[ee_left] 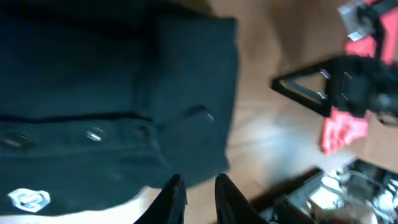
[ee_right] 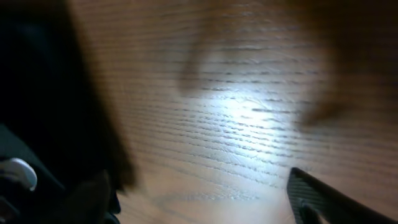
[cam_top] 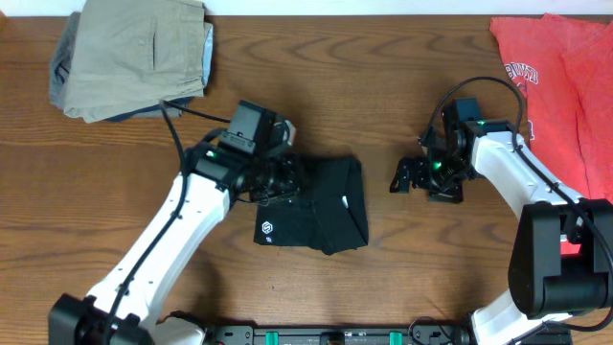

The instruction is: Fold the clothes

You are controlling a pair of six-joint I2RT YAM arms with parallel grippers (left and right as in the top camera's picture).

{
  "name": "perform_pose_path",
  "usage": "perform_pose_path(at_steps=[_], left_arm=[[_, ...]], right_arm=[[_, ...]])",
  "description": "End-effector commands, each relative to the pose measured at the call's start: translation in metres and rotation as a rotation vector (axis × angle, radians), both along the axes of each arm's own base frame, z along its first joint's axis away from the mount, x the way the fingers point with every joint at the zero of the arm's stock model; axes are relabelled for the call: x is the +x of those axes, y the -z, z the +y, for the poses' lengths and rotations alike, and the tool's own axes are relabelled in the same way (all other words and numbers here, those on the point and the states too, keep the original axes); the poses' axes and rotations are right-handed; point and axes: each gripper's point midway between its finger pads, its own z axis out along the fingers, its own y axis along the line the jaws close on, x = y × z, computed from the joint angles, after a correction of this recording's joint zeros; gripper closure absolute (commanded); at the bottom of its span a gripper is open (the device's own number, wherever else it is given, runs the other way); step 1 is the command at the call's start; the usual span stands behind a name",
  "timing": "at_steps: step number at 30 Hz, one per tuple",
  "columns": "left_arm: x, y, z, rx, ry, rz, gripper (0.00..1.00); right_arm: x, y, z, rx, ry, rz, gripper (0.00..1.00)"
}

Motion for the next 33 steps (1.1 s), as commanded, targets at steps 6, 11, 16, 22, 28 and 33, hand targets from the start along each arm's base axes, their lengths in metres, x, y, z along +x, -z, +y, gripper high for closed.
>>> perform_pose_path(at_steps=[6, 11, 16, 22, 28, 33], left_arm=[[0.013, 0.071, -0.011, 0.085, 0.007, 0.122, 0.89], [0.023, 0.097, -0.052, -0.074, 0.091, 0.147, 0.9], [0.026, 0.115, -0.08, -0.146, 0.155, 0.128, 0.9], [0.023, 0.122, -0.088, -0.147, 0.177, 0.125, 0.91], [0.027, 0.09, -0.089, -0.174, 0.181, 0.067, 0.94], [0.023, 0.034, -0.086, -0.214, 0.203, -0.043, 0.94]], right_arm=[[0.004, -0.008, 0.01, 0.052, -0.012, -0.018, 0.41], [0.004, -0.008, 0.01, 0.051, -0.012, -0.018, 0.41], [0.004, -0.008, 0.01, 0.051, -0.013, -0.019, 0.4], [0.004, -0.007, 0.009, 0.044, -0.012, -0.02, 0.39], [0.004, -0.007, 0.008, 0.04, -0.013, -0.02, 0.36], [0.004, -0.007, 0.008, 0.037, -0.013, -0.022, 0.35]])
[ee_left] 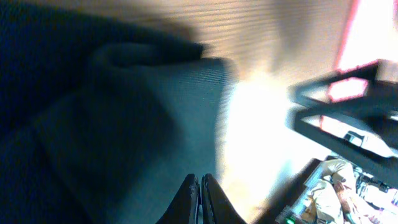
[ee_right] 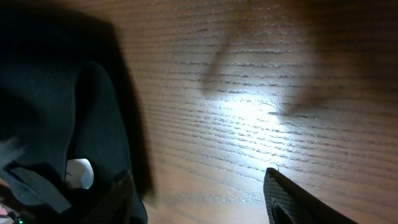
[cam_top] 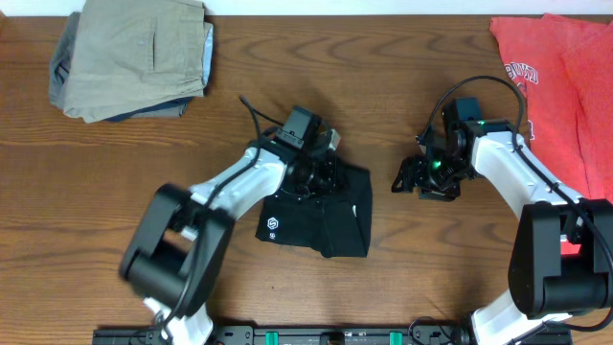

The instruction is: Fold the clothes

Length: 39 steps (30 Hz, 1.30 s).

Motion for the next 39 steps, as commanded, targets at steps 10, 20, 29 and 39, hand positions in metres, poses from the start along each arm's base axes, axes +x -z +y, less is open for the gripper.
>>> perform_pose_path(at_steps=[10, 20, 29, 39], left_arm=[[-0.037, -0.042, 0.037, 0.127, -0.02, 0.002, 0.89], [-0.081, 0.022, 0.027, 0.162, 0.079, 0.212, 0.89], [-0.088, 0.051, 0.008, 0.143, 0.15, 0.228, 0.89], [-0.069, 0.007, 0.009, 0.07, 0.158, 0.081, 0.85]], right_arm=[[0.006, -0.005, 0.003, 0.005, -0.013, -0.031, 0.31], [0.006, -0.005, 0.003, 0.005, -0.013, -0.031, 0.3], [0.004, -0.004, 0.003, 0.003, -0.013, -0.021, 0.3], [0.005, -0.004, 0.003, 0.003, -0.02, -0.027, 0.29]])
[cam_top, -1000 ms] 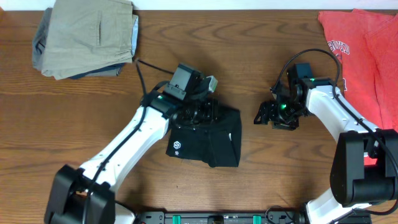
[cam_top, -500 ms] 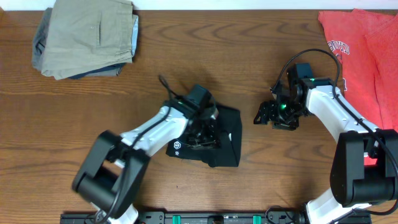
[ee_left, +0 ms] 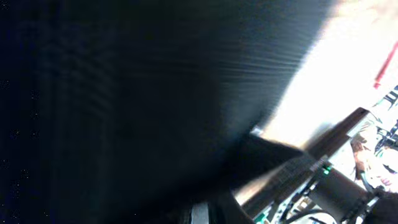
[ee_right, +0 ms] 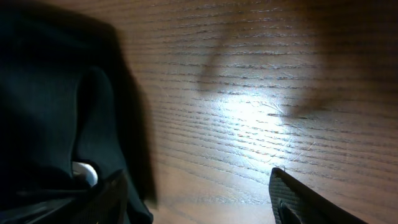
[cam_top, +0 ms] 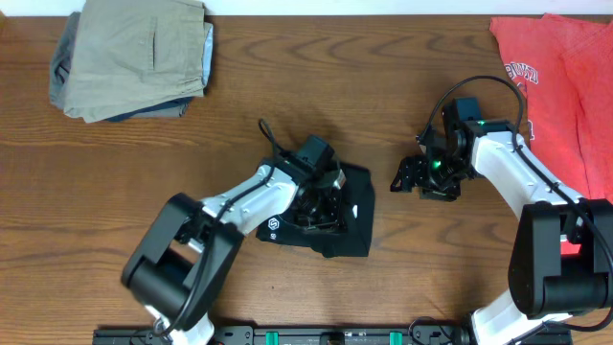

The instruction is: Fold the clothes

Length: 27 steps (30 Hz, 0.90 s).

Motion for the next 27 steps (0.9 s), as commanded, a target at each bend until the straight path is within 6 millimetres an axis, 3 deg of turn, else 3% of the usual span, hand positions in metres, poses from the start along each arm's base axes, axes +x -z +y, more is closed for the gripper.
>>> perform_pose_path(at_steps=[1, 5, 9, 12, 15, 19, 22, 27], left_arm=[[0.015, -0.035, 0.005, -0.071, 0.023, -0.125, 0.83], [0.035, -0.061, 0.03, -0.073, -0.052, -0.2, 0.62], [0.062, -0.068, 0.082, 0.012, -0.211, -0.229, 0.27], [0.077, -0.067, 0.124, 0.043, -0.312, -0.218, 0.11], [0.088, -0.062, 0.167, 0.07, -0.398, -0.208, 0.06], [0.092, -0.056, 0.204, 0.089, -0.432, -0.219, 0.01], [0.087, -0.051, 0.213, 0.095, -0.416, -0.204, 0.02], [0.082, -0.034, 0.205, 0.094, -0.385, -0.146, 0.02]], right_arm=[[0.004, -0.005, 0.003, 0.005, -0.02, -0.024, 0.28], [0.005, -0.005, 0.003, 0.005, -0.02, -0.028, 0.28], [0.005, -0.005, 0.003, 0.006, -0.02, -0.031, 0.27], [0.005, -0.005, 0.003, 0.006, -0.02, -0.031, 0.27], [0.005, -0.005, 0.003, 0.006, -0.023, -0.032, 0.27], [0.006, -0.005, 0.003, 0.006, -0.023, -0.036, 0.26], [0.008, -0.005, 0.003, 0.007, -0.023, -0.044, 0.26], [0.009, -0.005, 0.003, 0.008, -0.023, -0.046, 0.26]])
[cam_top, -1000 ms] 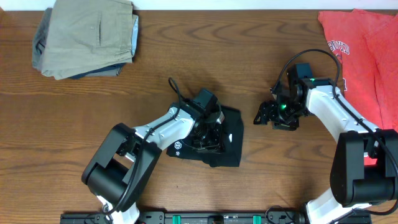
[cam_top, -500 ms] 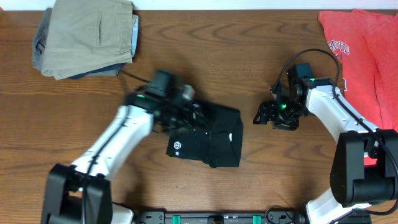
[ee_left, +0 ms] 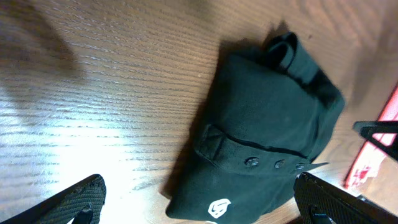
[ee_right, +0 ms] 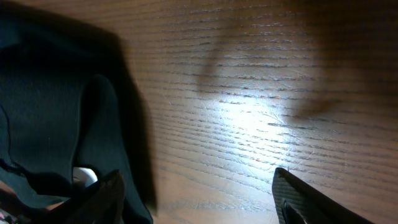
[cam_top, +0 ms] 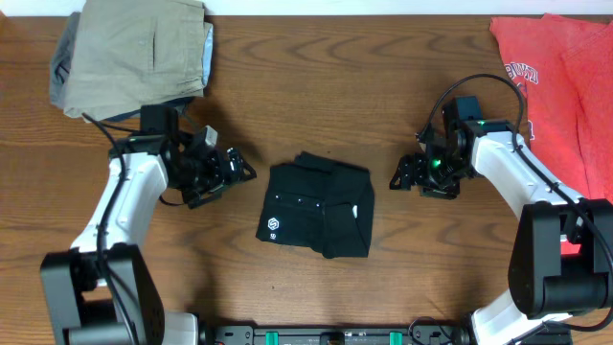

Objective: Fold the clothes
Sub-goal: 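Grasp the folded polo's upper left corner with the left gripper and lift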

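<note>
A black folded shirt (cam_top: 318,206) with a white logo lies mid-table; the left wrist view shows its button placket and logo (ee_left: 264,143). My left gripper (cam_top: 238,172) is open just left of the shirt, apart from it, with nothing between its fingers (ee_left: 81,200). My right gripper (cam_top: 404,178) is open to the right of the shirt, low over the wood. In the right wrist view the shirt's dark edge (ee_right: 59,124) fills the left side, beside the left finger (ee_right: 102,198).
A folded stack of khaki trousers (cam_top: 134,53) lies at the back left corner. A red T-shirt (cam_top: 560,72) lies unfolded at the back right, reaching the table's right edge. Bare brown wood (cam_top: 326,86) lies between them.
My left gripper was down on the middle of the black shirt, with dark cloth filling its view. Now it is open, left of the shirt and clear of it. The right arm is unchanged.
My left gripper was nearly shut at the black shirt's left upper edge. Then it was shut over the shirt's top part, then on its middle. Now it stands open to the left, and the shirt lies as a compact folded bundle. The right gripper stayed open beside it.
</note>
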You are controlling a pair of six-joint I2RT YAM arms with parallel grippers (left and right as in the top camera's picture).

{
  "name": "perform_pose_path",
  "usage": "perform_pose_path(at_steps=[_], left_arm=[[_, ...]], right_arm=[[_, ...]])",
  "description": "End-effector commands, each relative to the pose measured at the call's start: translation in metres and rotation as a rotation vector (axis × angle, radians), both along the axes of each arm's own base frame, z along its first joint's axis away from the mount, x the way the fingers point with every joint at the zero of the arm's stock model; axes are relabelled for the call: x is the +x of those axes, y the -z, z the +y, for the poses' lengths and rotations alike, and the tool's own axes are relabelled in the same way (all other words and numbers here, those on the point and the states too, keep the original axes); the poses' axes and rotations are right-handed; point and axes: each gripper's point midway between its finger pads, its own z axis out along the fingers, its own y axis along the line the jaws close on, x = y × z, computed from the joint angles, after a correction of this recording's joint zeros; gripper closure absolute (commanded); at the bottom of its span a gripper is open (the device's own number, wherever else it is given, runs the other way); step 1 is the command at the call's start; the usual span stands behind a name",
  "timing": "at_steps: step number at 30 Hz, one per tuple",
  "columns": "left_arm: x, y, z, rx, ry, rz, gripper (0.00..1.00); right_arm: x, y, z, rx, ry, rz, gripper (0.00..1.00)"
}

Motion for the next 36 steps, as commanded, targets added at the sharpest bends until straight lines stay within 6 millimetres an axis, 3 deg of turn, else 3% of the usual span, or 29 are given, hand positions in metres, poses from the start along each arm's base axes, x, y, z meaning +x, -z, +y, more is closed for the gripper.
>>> perform_pose_path(at_steps=[1, 5, 8, 11, 17, 23, 25, 30, 32, 35, 36], left_arm=[[-0.003, 0.015, -0.007, -0.002, 0.06, 0.026, 0.02], [-0.005, 0.034, -0.021, -0.044, 0.097, 0.079, 0.02], [-0.006, 0.041, -0.041, -0.141, 0.173, 0.069, 0.02], [-0.006, 0.046, -0.048, -0.172, 0.196, 0.067, 0.02], [-0.006, 0.047, -0.053, -0.177, 0.21, 0.062, 0.02], [-0.016, 0.045, -0.076, -0.198, 0.283, 0.067, 0.0], [-0.019, 0.045, -0.084, -0.198, 0.306, 0.071, 0.05], [-0.018, 0.045, -0.102, -0.192, 0.31, 0.07, 0.29], [-0.015, 0.046, -0.105, -0.182, 0.303, 0.062, 0.4], [-0.015, 0.046, -0.107, -0.183, 0.3, 0.061, 0.46], [-0.015, 0.046, -0.107, -0.183, 0.3, 0.062, 0.53]], right_arm=[[0.004, -0.005, 0.003, 0.005, -0.02, -0.023, 0.26], [0.002, -0.005, 0.003, 0.005, -0.02, -0.016, 0.26], [0.001, -0.005, 0.003, 0.005, -0.02, -0.012, 0.26], [0.0, -0.005, 0.003, 0.004, -0.021, -0.008, 0.26], [0.002, -0.005, 0.003, 0.005, -0.02, -0.014, 0.25], [0.003, -0.005, 0.003, 0.006, -0.02, -0.021, 0.25], [0.003, -0.005, 0.003, 0.005, -0.02, -0.02, 0.25], [0.002, -0.005, 0.003, 0.005, -0.02, -0.016, 0.25], [0.002, -0.005, 0.003, 0.005, -0.02, -0.014, 0.25], [0.001, -0.005, 0.003, 0.005, -0.02, -0.012, 0.25], [0.001, -0.005, 0.003, 0.005, -0.02, -0.012, 0.25]])
